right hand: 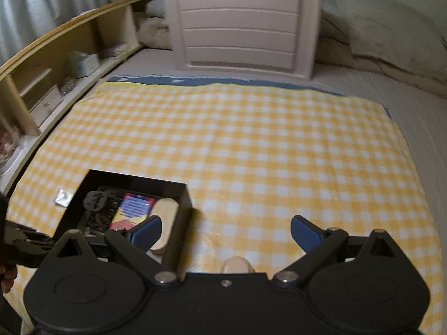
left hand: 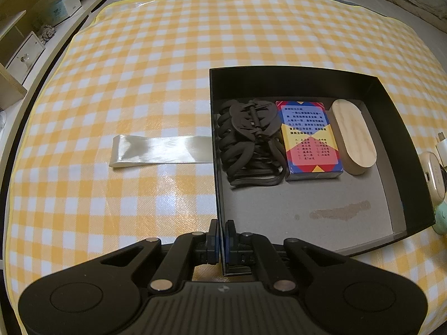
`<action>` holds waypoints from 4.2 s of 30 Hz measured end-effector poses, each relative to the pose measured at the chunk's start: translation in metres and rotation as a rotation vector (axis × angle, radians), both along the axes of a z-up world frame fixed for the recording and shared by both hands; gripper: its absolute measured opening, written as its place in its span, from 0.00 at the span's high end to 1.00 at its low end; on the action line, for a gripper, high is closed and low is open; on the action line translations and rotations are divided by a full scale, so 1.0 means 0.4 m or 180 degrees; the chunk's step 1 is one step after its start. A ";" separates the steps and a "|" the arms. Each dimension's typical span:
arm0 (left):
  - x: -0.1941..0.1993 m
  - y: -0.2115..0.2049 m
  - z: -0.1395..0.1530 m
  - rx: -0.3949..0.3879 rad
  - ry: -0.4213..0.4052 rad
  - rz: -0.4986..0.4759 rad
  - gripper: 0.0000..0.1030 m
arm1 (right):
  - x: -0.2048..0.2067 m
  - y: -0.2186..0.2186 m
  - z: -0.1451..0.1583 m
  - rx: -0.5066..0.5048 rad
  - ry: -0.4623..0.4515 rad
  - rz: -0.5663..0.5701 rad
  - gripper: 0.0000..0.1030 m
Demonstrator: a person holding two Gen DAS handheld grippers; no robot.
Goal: Organize rigid objects
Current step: 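Reach the right tool to the white earbud case and grasp it, then carry the earbud case with the right tool into the black box and release, then reach the right tool to the white charger plug and grasp it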
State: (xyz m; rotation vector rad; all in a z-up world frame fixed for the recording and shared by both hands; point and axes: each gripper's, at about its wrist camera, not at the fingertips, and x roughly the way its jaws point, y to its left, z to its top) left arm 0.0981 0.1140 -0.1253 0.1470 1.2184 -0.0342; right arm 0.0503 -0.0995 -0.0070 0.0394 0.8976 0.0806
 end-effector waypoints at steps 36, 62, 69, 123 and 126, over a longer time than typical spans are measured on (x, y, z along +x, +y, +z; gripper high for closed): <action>0.002 0.005 0.001 -0.0054 0.0022 0.0032 0.96 | 0.053 -0.001 -0.151 -0.0180 0.0562 0.0219 0.58; -0.016 0.025 0.021 -0.0224 0.0062 0.0023 0.92 | 0.117 0.409 -0.192 0.0452 0.1093 0.1519 0.58; -0.026 0.036 0.026 -0.0250 0.0062 0.0004 0.92 | 0.143 0.416 -0.221 0.0375 0.1209 0.1759 0.57; -0.028 0.043 0.039 -0.0294 0.0080 0.0060 0.92 | 0.128 0.373 -0.258 0.0227 0.1413 0.1534 0.74; -0.028 0.043 0.037 -0.0266 0.0076 0.0055 0.94 | 0.125 0.392 -0.253 0.0115 0.1327 0.1538 0.75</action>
